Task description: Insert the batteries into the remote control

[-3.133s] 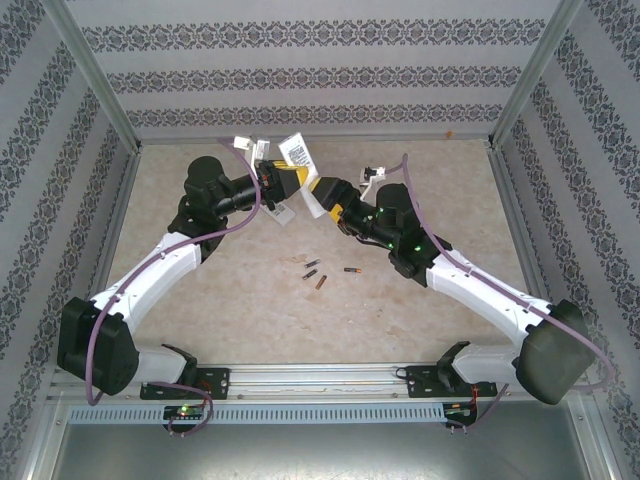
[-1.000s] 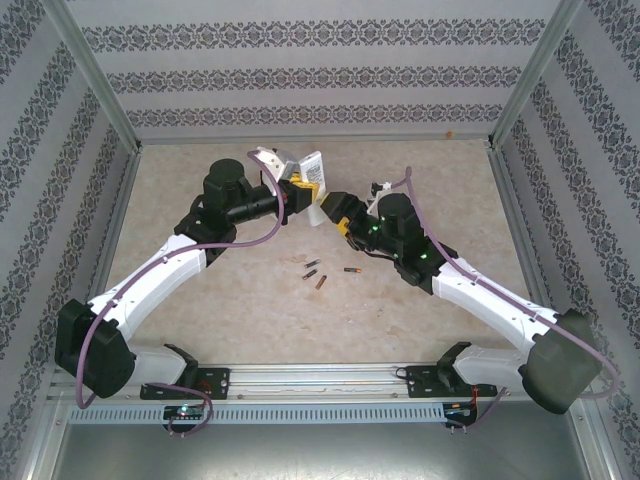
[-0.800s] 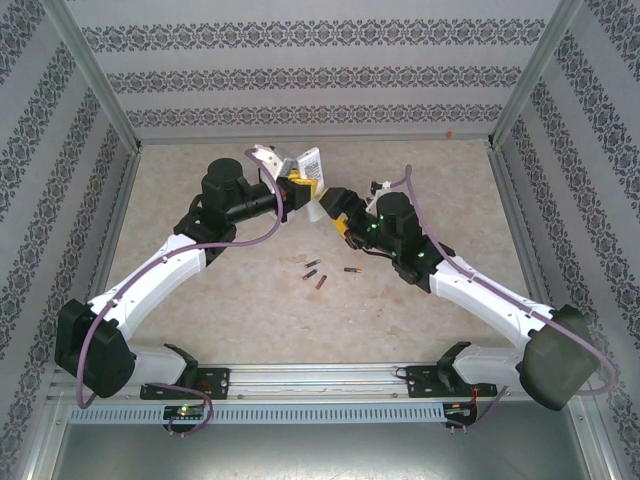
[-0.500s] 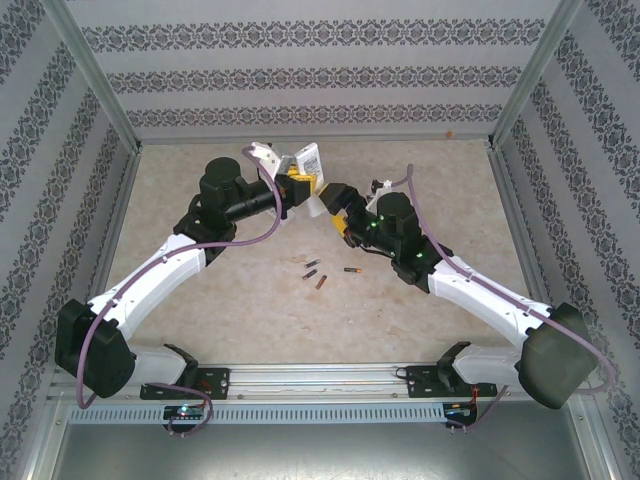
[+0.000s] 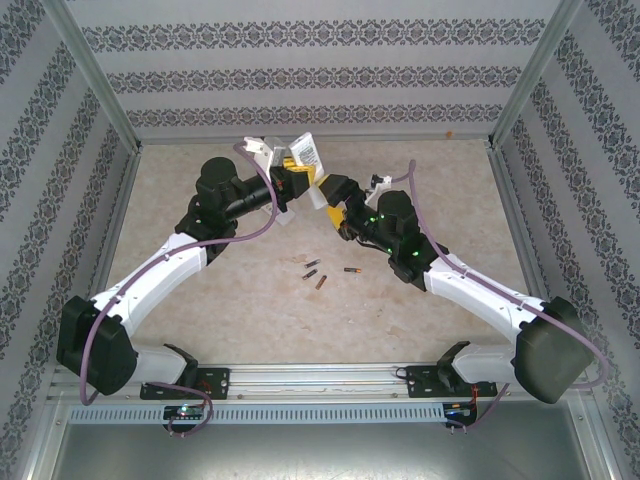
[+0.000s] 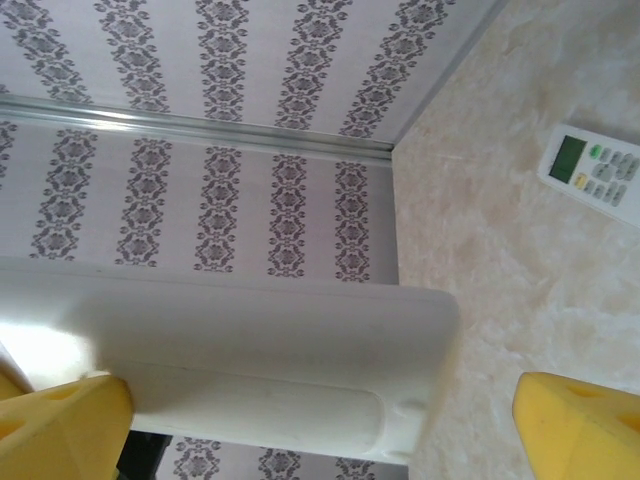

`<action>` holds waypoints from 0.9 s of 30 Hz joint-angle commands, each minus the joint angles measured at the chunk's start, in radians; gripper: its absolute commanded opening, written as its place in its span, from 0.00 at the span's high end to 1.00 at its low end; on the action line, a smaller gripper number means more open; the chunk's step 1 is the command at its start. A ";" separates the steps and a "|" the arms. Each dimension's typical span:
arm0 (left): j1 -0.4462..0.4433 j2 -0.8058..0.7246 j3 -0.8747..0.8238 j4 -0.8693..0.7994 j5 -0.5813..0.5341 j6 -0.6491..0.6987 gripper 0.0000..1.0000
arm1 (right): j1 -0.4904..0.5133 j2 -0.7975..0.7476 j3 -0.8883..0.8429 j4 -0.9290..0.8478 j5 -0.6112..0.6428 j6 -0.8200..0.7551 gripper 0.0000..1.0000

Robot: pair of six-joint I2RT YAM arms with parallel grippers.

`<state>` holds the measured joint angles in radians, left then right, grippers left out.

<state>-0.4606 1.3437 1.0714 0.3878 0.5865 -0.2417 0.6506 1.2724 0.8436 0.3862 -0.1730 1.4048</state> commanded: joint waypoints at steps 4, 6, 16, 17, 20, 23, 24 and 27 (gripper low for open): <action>-0.024 0.015 -0.004 0.070 0.114 -0.053 1.00 | 0.004 -0.011 0.017 0.050 -0.007 -0.039 0.02; -0.024 0.015 -0.003 0.075 0.116 -0.056 1.00 | 0.003 -0.009 0.012 0.033 0.003 -0.044 0.02; -0.026 -0.004 -0.011 0.202 0.244 -0.032 1.00 | 0.002 0.025 0.033 -0.401 0.135 0.045 0.08; -0.027 -0.005 -0.009 0.206 0.249 -0.012 1.00 | 0.004 0.032 0.055 -0.465 0.140 0.052 0.09; -0.039 -0.005 -0.007 0.218 0.255 0.053 1.00 | 0.002 0.050 0.069 -0.529 0.135 0.073 0.10; -0.047 0.001 -0.004 0.220 0.250 0.099 1.00 | 0.004 0.049 0.051 -0.553 0.138 0.097 0.12; -0.049 0.000 -0.004 0.213 0.242 0.119 1.00 | 0.003 0.045 0.051 -0.578 0.144 0.101 0.13; -0.053 -0.008 0.000 0.173 0.207 0.210 1.00 | 0.002 0.025 0.055 -0.687 0.176 0.106 0.15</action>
<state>-0.4656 1.3907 1.0294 0.3973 0.6548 -0.1150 0.6594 1.2598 0.9279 0.0048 -0.1093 1.4719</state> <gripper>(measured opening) 0.183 0.855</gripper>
